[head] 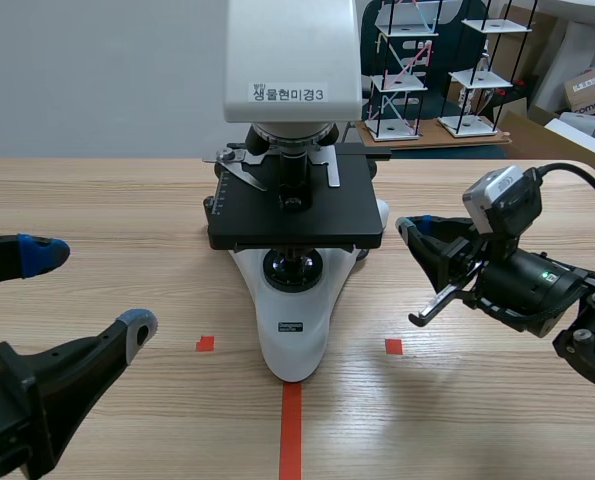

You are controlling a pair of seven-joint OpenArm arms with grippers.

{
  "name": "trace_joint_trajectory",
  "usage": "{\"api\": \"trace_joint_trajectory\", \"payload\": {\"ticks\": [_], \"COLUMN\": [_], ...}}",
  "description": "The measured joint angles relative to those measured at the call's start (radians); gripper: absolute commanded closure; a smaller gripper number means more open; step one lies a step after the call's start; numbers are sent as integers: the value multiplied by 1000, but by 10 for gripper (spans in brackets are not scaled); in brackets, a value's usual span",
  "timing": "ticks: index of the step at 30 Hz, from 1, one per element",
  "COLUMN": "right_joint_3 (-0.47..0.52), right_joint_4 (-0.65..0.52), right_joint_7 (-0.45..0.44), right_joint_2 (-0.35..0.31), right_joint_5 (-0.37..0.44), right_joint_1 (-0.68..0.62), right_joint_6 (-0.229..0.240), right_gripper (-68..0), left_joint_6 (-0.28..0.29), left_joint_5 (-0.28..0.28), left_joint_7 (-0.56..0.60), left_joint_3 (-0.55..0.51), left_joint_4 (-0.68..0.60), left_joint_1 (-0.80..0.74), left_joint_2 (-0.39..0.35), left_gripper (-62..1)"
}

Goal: Return to the home posture

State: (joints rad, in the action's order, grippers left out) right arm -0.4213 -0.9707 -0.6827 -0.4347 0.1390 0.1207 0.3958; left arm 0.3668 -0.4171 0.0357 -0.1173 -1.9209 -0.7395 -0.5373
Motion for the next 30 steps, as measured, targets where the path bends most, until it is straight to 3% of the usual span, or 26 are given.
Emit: {"api": "trace_joint_trajectory", "payload": {"ticks": [18,21,25,30], "right_joint_3": [0,0,13,92], "right_joint_4": [-1,-2,-71,-298], "right_joint_7": [0,1,11,185], "right_joint_2": [0,0,-7,-26], "right_joint_5": [2,3,8,11], "right_joint_1": [-14,-29,-76,-204], "right_joint_6": [-8,-8,-9,-9], "right_gripper": [-25,-118,-307,-461], "left_joint_6": [0,0,0,0], "left_joint_5": [0,0,0,0], "left_joint_7": [0,0,0,0], "left_joint_3": [0,0,0,0], "left_joint_4": [0,0,0,0], "left_joint_1": [0,0,0,0], "left_joint_2": [0,0,0,0], "left_gripper": [-623,-623,-623,-623]}}
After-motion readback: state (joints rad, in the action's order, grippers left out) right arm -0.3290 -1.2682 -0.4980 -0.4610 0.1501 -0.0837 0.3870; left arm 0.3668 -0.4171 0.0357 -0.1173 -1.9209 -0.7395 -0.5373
